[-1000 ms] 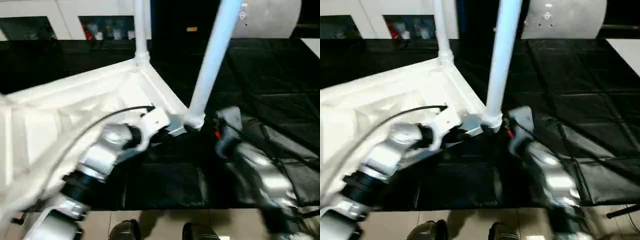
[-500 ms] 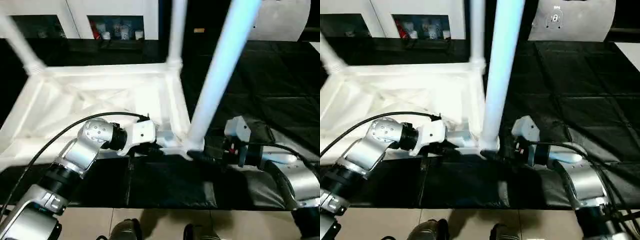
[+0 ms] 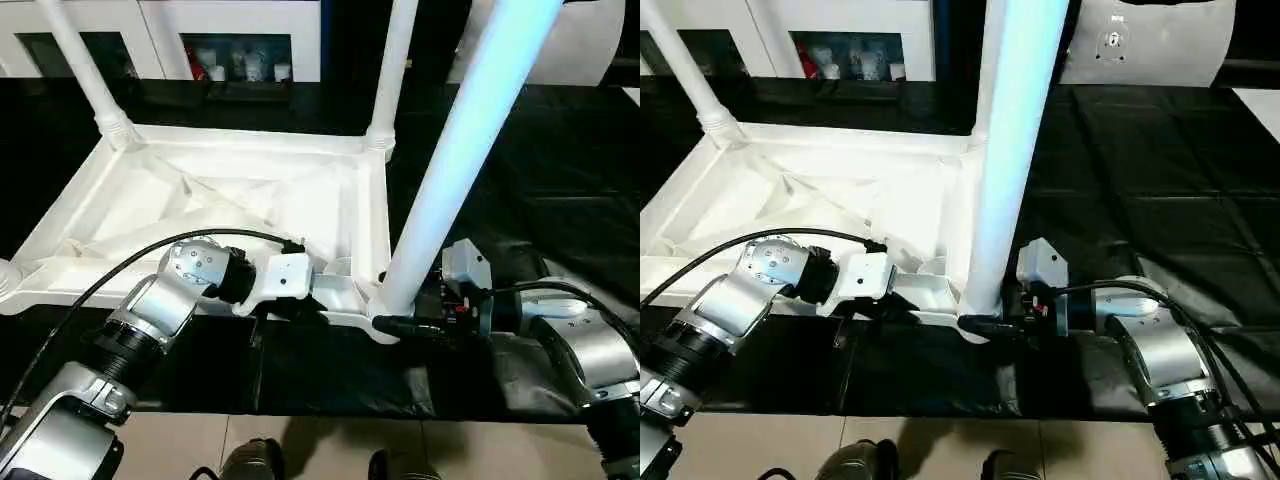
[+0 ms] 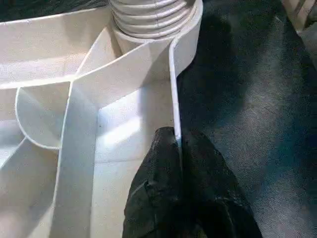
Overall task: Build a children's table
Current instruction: Rotate leg to tighten
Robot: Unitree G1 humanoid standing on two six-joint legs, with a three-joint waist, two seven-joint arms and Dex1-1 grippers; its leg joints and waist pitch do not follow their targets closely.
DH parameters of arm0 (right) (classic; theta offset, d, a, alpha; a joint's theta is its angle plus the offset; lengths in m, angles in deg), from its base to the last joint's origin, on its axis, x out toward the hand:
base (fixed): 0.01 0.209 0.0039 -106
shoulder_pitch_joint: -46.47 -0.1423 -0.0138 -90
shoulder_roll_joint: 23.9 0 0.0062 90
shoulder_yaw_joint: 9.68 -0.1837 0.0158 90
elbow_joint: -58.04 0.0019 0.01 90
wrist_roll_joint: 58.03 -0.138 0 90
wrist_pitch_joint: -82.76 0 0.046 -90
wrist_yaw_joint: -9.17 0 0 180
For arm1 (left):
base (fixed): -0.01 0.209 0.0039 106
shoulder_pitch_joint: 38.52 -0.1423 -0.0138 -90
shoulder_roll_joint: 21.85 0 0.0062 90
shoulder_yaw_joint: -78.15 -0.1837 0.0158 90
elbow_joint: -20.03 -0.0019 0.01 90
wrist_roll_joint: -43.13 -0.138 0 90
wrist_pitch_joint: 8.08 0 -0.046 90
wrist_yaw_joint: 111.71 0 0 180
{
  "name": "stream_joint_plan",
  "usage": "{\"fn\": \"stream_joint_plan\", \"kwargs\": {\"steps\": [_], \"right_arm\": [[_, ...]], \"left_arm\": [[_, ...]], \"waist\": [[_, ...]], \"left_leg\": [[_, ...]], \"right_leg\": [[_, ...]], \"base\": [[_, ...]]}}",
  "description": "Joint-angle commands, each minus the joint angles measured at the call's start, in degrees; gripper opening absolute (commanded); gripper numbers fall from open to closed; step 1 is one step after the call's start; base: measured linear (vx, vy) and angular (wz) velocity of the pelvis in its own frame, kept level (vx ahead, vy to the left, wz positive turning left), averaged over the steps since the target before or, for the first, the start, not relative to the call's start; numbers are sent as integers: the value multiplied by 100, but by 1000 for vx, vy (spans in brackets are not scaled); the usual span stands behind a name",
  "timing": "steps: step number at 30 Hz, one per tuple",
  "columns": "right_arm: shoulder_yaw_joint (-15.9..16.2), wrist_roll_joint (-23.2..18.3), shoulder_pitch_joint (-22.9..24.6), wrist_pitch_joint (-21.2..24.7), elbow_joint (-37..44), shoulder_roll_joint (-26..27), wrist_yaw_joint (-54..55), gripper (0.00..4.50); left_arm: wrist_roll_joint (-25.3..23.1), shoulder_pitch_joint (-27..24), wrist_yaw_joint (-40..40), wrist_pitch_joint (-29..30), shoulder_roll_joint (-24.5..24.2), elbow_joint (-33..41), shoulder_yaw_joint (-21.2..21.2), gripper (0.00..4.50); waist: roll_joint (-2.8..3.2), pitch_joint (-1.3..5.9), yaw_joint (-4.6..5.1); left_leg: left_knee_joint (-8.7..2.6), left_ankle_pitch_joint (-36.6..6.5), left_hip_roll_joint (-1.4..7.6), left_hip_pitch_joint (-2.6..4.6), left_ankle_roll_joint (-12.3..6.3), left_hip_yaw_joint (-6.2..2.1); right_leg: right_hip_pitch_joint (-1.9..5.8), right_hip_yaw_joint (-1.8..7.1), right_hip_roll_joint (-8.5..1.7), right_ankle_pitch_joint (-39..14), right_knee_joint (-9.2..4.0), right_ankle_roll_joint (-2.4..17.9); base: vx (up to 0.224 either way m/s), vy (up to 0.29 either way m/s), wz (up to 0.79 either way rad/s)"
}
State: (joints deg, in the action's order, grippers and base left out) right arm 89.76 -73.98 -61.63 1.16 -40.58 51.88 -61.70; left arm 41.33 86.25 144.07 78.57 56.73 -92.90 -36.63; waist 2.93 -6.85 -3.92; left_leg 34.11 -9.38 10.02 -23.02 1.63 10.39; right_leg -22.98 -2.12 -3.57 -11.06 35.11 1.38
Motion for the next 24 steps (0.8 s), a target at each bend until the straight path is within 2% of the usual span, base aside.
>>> {"fn": "stream_joint_plan", "kwargs": {"steps": [1,5,12,13,15,17,19,20,21,22,24], "right_arm": [[84,2,-48,-54,-64,-44,-136,291],[143,32,-107,-110,-181,-18,-225,267],[266,67,-15,-122,-130,66,-235,261],[267,60,4,-86,-114,86,-205,261],[253,18,120,239,34,186,64,261],[248,-18,198,606,200,239,296,261],[263,-43,255,856,328,279,458,261],[238,15,370,1227,505,547,1059,260],[208,59,405,1322,530,689,1335,260],[68,80,448,1564,511,1154,2044,259],[-20,88,452,1654,485,1423,2412,259]], "left_arm": [[-109,139,120,-157,-29,10,-110,0],[-116,167,129,-183,-26,-53,-107,0],[-83,144,116,-148,-21,-66,-66,0],[-60,132,109,-106,-12,-49,-51,0],[99,77,-19,238,93,79,65,0],[137,67,-179,469,170,145,127,0],[135,65,-324,622,233,177,167,0],[159,68,-767,1077,461,266,311,0],[182,68,-943,1258,563,309,374,0],[229,54,-1348,1698,823,491,485,0],[225,56,-1588,1919,982,573,528,0]], "waist": [[-23,539,-2],[2,541,-7],[3,556,-7],[20,550,-8],[26,546,-9],[3,521,7],[7,501,20],[14,469,34],[24,461,40],[15,434,82],[-10,419,133]], "left_leg": [[-340,-876,322,171,-552,-100],[-341,-948,321,169,-498,-106],[-335,-899,321,163,-514,-108],[-336,-913,320,164,-517,-109],[-338,-907,322,163,-518,-108],[-358,-936,315,162,-518,-106],[-372,-1085,314,173,-444,-111],[-391,-1219,318,187,-362,-111],[-397,-1285,318,199,-320,-108],[-427,-1602,298,210,-127,-138],[-452,-1788,277,197,34,-172]], "right_leg": [[297,218,-452,-295,-338,1688],[287,213,-449,-544,-352,1631],[292,209,-448,-426,-339,1638],[287,207,-445,-450,-342,1638],[282,208,-447,-436,-336,1649],[288,207,-435,-560,-359,1634],[272,212,-443,-910,-396,1558],[252,223,-443,-1170,-420,1492],[234,224,-441,-1292,-433,1478],[222,213,-460,-1908,-474,1344],[223,203,-473,-2341,-504,1137]], "base": [[0,0,0],[0,0,0],[0,0,0],[0,0,0],[0,0,0],[0,0,0],[0,0,0],[0,0,0],[0,0,0],[0,0,0],[0,0,0]]}}
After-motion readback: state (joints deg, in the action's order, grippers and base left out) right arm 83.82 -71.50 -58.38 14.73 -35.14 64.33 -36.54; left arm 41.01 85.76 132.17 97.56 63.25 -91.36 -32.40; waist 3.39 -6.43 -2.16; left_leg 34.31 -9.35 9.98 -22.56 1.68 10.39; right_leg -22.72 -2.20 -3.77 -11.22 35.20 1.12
